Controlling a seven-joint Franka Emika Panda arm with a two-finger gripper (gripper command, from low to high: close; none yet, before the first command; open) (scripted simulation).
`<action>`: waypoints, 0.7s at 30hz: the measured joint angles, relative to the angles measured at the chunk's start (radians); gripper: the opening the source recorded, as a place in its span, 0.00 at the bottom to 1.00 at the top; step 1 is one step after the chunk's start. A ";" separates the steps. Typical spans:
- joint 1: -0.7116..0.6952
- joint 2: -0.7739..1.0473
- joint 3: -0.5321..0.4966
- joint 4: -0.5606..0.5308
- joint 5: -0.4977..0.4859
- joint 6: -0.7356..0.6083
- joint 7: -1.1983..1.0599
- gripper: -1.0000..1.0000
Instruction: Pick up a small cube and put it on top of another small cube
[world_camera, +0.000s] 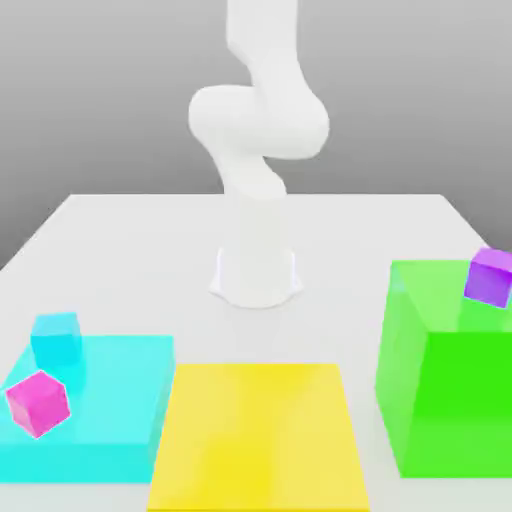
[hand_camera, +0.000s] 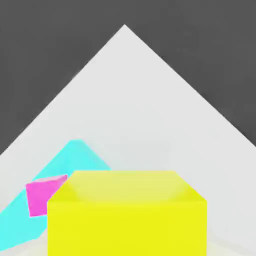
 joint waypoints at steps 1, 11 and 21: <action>-0.028 0.009 -0.016 0.011 -0.001 0.012 0.040 0.00; -0.305 0.099 -0.153 0.121 -0.006 0.138 0.446 0.00; -0.191 0.116 -0.077 0.022 -0.013 0.229 0.865 0.00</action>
